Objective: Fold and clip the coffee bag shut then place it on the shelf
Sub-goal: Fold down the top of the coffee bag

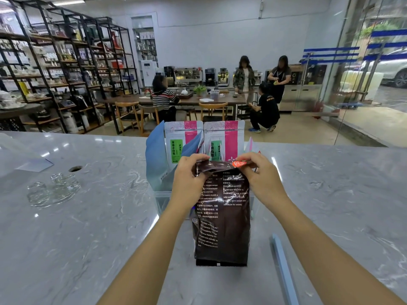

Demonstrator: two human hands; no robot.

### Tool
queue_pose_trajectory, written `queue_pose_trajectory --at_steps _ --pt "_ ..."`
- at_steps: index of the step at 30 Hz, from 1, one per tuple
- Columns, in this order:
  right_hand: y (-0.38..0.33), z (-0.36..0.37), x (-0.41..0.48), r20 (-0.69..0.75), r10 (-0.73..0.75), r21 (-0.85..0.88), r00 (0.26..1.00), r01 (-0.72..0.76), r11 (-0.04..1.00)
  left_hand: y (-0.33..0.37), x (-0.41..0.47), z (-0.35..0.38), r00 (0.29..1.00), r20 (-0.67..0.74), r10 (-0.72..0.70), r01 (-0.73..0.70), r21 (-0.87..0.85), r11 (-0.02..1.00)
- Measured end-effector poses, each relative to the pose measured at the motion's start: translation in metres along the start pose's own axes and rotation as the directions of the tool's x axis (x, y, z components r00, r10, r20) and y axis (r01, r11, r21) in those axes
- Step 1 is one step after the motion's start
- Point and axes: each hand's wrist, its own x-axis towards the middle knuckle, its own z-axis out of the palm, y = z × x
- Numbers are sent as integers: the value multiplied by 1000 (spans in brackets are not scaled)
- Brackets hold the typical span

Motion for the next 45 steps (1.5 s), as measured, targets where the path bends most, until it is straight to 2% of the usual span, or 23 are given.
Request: queue_pose_trajectory --at_steps 3,9,13,16,19,22,24,26,28,30,33,36,39,41,45 --pt "-7 -1 2 8 44 117 999 -45 992 3 3 -5 999 48 15 -13 -44 999" --pt "-21 0 0 49 143 353 988 -151 923 24 5 -11 998 54 -13 24 -218 976" --pt "-43 -8 4 -82 94 438 992 -49 898 53 13 -23 995 -47 85 -95 -295 951" --pt "-57 -14 9 -140 59 449 988 11 894 66 23 -30 993 -31 116 -120 -317 941" --pt "-55 -11 6 -144 84 401 986 -20 916 62 18 -27 997 -31 73 -79 -301 950" --pt "-51 -5 1 -207 114 388 972 -26 921 57 10 -19 999 -45 -23 0 -449 893" --pt "-51 -5 0 -229 143 421 963 -35 906 53 8 -18 998 12 -65 62 -528 847" --pt "-50 -6 -2 -228 159 441 961 -43 896 47 7 -20 989 127 -72 133 -584 800" --pt "-47 -5 -5 -209 180 479 961 -60 876 42 4 -20 965 253 -70 211 -586 782" --pt "-43 -4 -7 -183 217 528 959 -90 845 40 2 -17 952 298 -73 230 -534 814" --pt "-34 -4 -10 -119 236 549 965 -134 825 36 0 -13 957 281 -64 198 -479 855" --pt "-25 -7 -12 -40 208 535 977 -155 831 30 -5 -8 961 259 -100 216 -470 856" --pt "-18 -14 -13 129 169 550 977 -212 808 22 -6 -2 969 185 -162 235 -501 833" --pt "-15 -18 -13 237 153 497 959 -255 829 21 -5 0 973 146 -179 228 -481 847" --pt "-9 -22 -12 228 175 390 958 -255 885 20 -2 -2 951 236 -200 283 -402 871"
